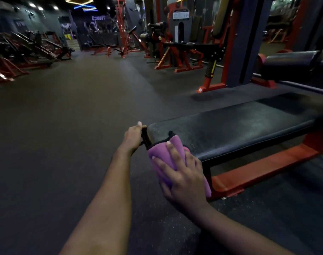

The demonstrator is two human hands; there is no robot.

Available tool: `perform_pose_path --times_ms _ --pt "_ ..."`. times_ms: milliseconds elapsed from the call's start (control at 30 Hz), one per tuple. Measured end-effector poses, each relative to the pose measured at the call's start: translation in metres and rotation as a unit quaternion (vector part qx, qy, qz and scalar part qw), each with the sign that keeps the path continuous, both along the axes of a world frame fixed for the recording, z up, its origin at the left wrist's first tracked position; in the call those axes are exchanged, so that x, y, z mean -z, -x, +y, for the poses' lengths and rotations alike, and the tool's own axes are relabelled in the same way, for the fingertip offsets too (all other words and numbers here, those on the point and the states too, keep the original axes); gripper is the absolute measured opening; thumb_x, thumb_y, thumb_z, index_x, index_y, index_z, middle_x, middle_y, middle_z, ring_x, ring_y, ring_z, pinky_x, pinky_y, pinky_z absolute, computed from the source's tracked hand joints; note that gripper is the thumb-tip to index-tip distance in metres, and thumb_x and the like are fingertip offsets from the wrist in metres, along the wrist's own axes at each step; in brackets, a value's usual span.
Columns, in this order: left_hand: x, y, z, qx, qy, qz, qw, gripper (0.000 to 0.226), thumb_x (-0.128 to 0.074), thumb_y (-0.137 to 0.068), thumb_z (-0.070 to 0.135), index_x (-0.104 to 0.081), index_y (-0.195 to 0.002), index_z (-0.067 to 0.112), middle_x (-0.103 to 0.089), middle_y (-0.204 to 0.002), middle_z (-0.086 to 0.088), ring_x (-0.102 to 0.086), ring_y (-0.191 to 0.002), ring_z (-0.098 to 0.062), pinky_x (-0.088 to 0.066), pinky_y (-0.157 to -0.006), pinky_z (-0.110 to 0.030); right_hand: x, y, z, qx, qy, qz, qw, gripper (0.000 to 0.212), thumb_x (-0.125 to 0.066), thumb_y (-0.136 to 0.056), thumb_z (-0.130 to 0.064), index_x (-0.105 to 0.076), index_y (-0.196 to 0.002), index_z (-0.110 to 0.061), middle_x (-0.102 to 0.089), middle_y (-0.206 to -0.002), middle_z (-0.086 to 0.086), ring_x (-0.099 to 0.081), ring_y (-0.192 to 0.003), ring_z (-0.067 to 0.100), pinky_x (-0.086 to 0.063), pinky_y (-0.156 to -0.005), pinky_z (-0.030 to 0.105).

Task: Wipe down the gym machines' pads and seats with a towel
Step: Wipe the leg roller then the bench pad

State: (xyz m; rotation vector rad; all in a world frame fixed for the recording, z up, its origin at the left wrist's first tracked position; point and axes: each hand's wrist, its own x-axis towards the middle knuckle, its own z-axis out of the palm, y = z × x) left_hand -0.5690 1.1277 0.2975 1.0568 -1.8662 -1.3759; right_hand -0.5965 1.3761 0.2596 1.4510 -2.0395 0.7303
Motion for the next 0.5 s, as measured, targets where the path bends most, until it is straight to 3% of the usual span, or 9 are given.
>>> perform_pose_path --times_ms 67,133,200,333,500 --pt "-0.001 0.001 0.001 -0.021 0.032 -0.019 0.999 0.051 -0.034 -0.102 0.048 -0.074 -0.111 0.018 -0.068 -0.123 -0.017 -0.063 -0.113 -0.034 -0.057 -0.089 -0.044 0.001 -0.015 -0.012 0.030 0.029 -0.043 0.998 0.053 -0.062 -0.085 -0.041 -0.060 -0.139 -0.036 -0.038 -0.162 0.005 -0.045 -0.133 0.047 -0.039 -0.103 0.058" --pt "-0.002 0.002 0.008 -0.037 0.062 -0.031 0.997 0.055 -0.031 -0.098 0.052 -0.075 -0.105 0.019 -0.068 -0.123 -0.019 -0.061 -0.116 -0.038 -0.052 -0.099 -0.052 0.011 -0.020 -0.014 0.022 0.036 -0.027 0.999 0.055 -0.061 -0.085 -0.039 -0.059 -0.141 -0.037 -0.035 -0.163 0.004 -0.042 -0.136 0.046 -0.036 -0.106 0.059" --pt "-0.007 0.004 0.018 -0.043 0.091 -0.043 0.994 0.055 -0.029 -0.105 0.044 -0.074 -0.112 0.013 -0.066 -0.125 -0.021 -0.056 -0.120 -0.039 -0.046 -0.105 -0.050 0.018 -0.001 -0.005 0.021 0.073 -0.028 0.997 0.059 -0.062 -0.085 -0.037 -0.056 -0.143 -0.038 -0.034 -0.164 0.005 -0.041 -0.140 0.045 -0.037 -0.105 0.058" --pt "-0.007 0.015 0.034 -0.090 0.105 -0.048 0.989 0.053 -0.024 -0.110 0.034 -0.062 -0.130 0.002 -0.055 -0.140 -0.023 -0.043 -0.132 -0.038 -0.032 -0.106 -0.039 0.012 0.016 -0.003 0.136 0.213 -0.207 0.945 0.049 -0.061 -0.089 -0.033 -0.063 -0.138 -0.033 -0.031 -0.165 0.005 -0.034 -0.145 0.041 -0.038 -0.105 0.058" --pt "-0.008 0.028 0.046 -0.117 0.113 -0.038 0.986 0.052 -0.024 -0.111 0.033 -0.051 -0.138 -0.003 -0.048 -0.145 -0.025 -0.040 -0.136 -0.036 -0.028 -0.109 -0.038 0.021 0.024 -0.002 0.116 0.183 -0.159 0.963 0.048 -0.060 -0.090 -0.037 -0.063 -0.138 -0.034 -0.031 -0.165 0.004 -0.033 -0.144 0.041 -0.035 -0.108 0.062"
